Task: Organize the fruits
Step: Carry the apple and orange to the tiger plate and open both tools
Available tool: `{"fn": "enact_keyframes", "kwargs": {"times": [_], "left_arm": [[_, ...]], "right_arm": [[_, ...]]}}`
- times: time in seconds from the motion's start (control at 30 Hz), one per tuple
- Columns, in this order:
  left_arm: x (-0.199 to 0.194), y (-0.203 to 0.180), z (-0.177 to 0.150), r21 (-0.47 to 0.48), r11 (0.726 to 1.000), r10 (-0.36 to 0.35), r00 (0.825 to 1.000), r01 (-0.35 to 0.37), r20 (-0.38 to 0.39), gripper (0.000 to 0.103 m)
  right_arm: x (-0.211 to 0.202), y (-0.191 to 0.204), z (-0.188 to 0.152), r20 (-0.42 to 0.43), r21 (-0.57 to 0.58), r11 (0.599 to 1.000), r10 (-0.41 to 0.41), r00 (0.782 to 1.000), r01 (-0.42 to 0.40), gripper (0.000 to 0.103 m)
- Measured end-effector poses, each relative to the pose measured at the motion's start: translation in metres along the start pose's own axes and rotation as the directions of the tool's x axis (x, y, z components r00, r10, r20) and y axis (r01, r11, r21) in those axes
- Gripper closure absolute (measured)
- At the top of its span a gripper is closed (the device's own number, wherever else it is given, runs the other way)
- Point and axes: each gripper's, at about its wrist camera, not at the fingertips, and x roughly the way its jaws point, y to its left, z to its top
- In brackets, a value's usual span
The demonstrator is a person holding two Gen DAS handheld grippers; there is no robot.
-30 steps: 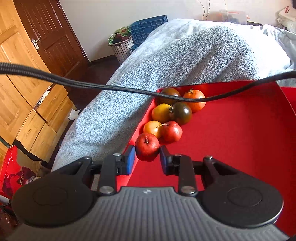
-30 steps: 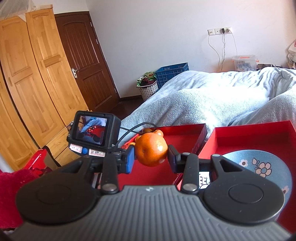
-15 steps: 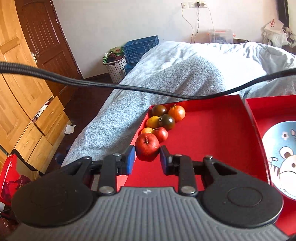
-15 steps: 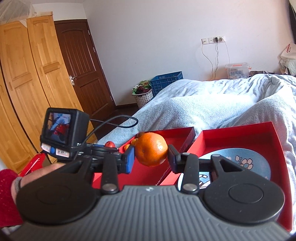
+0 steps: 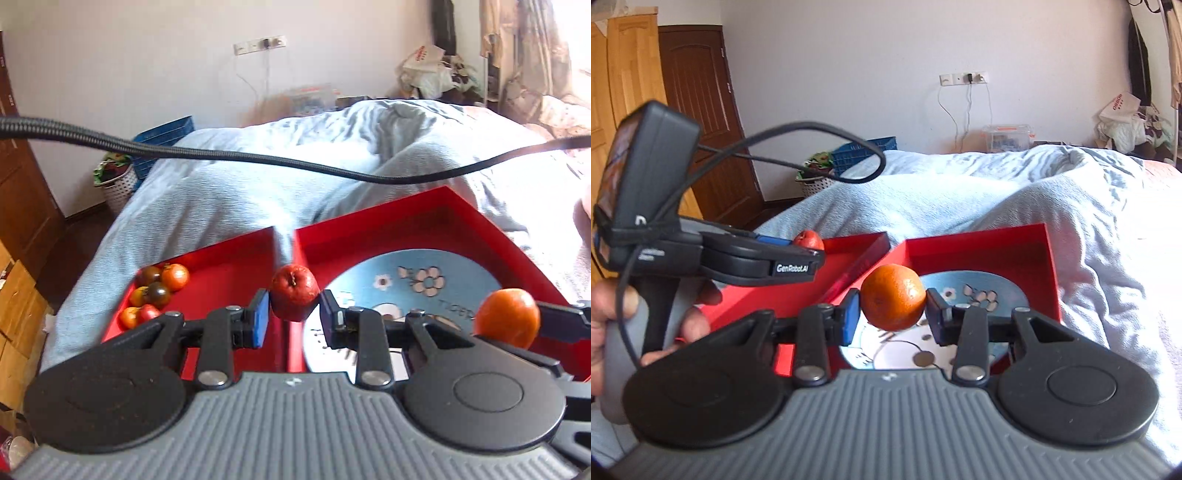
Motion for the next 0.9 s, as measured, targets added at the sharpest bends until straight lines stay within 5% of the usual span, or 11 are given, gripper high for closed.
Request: {"fn": "enact_keyframes", "kwargs": {"times": [0.17, 0.4, 0.9], "left_arm": [[0.028, -0.043, -0.007, 0.004, 0.997, -0.082, 0.995, 0.083, -0.064, 0.069], [0.066, -0.050, -0.021, 0.013, 0.998, -0.062, 0.986, 0.065, -0.156, 0.069], [0.064, -0.054, -0.023, 0.100, 0.994, -0.030, 0.986, 0.046, -0.162, 0.066]], "right_arm": [[0.026, -0.021, -0.012, -0.092, -0.045, 0.998, -0.056, 0.994, 0.052, 0.062], [0.057, -0.018, -0.013, -0.151, -0.232, 0.966, -0.153, 0.977, 0.115, 0.061], [0.068, -0.031, -0.018, -0.209, -0.232, 0.970, -0.117, 0.971, 0.067, 0.057]]}}
